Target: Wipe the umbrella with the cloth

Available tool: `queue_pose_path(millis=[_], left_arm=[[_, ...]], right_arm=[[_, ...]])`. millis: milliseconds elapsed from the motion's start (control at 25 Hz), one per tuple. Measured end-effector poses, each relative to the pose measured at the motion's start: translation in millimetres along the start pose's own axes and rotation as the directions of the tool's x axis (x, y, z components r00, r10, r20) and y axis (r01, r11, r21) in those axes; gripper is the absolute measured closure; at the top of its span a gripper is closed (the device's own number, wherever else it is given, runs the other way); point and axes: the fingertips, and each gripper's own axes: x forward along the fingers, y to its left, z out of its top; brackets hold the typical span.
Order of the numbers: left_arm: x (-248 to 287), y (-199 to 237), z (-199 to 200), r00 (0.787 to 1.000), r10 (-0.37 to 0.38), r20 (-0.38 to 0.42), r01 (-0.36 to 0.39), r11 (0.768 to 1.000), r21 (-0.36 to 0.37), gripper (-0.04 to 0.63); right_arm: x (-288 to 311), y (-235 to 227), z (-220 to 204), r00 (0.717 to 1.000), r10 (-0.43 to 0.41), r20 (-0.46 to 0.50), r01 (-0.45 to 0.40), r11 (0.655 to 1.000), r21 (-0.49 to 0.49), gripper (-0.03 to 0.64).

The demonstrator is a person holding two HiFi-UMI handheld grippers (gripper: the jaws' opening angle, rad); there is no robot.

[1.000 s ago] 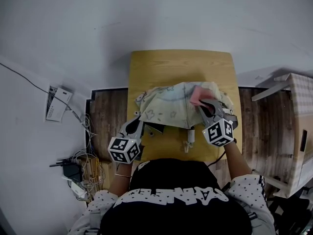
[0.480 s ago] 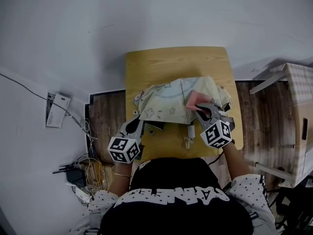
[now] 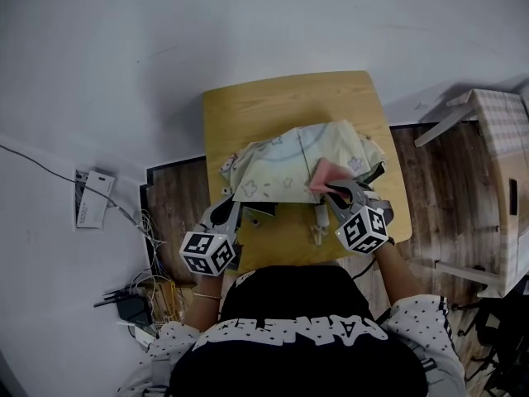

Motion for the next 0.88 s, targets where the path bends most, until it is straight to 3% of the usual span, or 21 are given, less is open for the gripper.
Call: queue_pose_path(millis=[480, 640, 760, 880], left_arm=[[0.9, -2.8, -2.8, 0.997, -0.077, -0.017, 0.077, 0.997, 0.026, 0.594], [-0.2, -2.8, -2.0, 0.994, -0.109, -0.025, 0.110, 0.993, 0.036, 0.594], [-2.9, -6.6, 1.6, 0.989, -0.147, -0.029, 0.148, 0.987, 0.059, 0.594], [-4.3, -15.9, 1.7, 0.972, -0.234, -0.032, 0.236, 0.971, 0.048, 0.594]], right_arm=[[-6.6, 28.4, -2.2, 0.999, -0.003, -0.047, 0.005, 0.999, 0.032, 0.583], [-11.4, 25.4, 3.4, 0.997, -0.066, -0.039, 0.069, 0.995, 0.069, 0.583], [-20.0, 8.2, 12.2, 0.985, -0.174, 0.005, 0.170, 0.970, 0.171, 0.583], [-32.5, -11.6, 11.4, 0.957, -0.289, 0.023, 0.264, 0.902, 0.340, 0.583]])
